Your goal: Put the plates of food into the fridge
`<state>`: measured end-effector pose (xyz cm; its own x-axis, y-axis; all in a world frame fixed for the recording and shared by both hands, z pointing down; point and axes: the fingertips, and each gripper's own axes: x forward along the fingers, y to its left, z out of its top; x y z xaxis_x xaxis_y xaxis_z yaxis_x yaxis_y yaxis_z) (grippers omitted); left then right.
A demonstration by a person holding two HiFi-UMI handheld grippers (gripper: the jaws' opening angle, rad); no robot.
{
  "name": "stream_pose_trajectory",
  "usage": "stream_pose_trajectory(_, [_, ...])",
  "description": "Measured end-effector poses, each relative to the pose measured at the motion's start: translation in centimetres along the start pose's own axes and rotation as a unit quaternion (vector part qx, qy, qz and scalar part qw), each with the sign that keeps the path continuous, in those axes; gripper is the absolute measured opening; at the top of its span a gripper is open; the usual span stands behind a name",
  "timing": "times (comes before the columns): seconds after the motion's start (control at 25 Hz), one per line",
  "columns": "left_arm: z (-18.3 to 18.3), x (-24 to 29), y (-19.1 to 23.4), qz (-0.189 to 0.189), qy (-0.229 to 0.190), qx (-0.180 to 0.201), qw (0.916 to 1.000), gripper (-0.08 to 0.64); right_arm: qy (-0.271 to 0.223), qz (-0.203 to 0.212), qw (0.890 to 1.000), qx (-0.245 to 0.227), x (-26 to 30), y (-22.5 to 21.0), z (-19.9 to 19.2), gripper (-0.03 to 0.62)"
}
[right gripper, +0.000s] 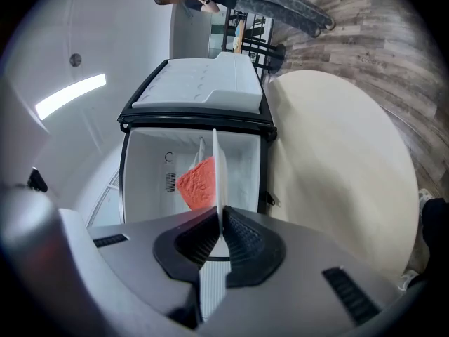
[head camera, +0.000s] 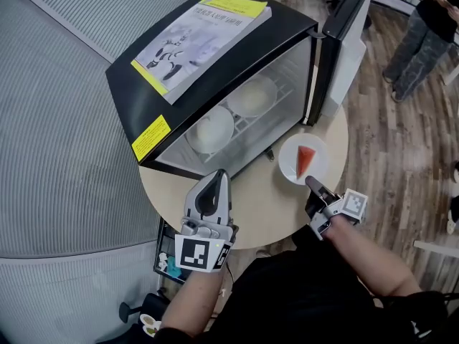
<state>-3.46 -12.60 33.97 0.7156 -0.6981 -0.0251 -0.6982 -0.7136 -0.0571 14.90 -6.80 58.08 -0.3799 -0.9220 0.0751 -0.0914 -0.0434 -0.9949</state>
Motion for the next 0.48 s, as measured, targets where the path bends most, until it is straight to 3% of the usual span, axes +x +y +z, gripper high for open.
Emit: stream_pose_trajectory(0.48, [-0.9,3.9,1.2,0.031,0.009,-0.003,0.9995,0.002,0.045,0.005,0.999,0.005,4.1,-0.3,2.5,0.018])
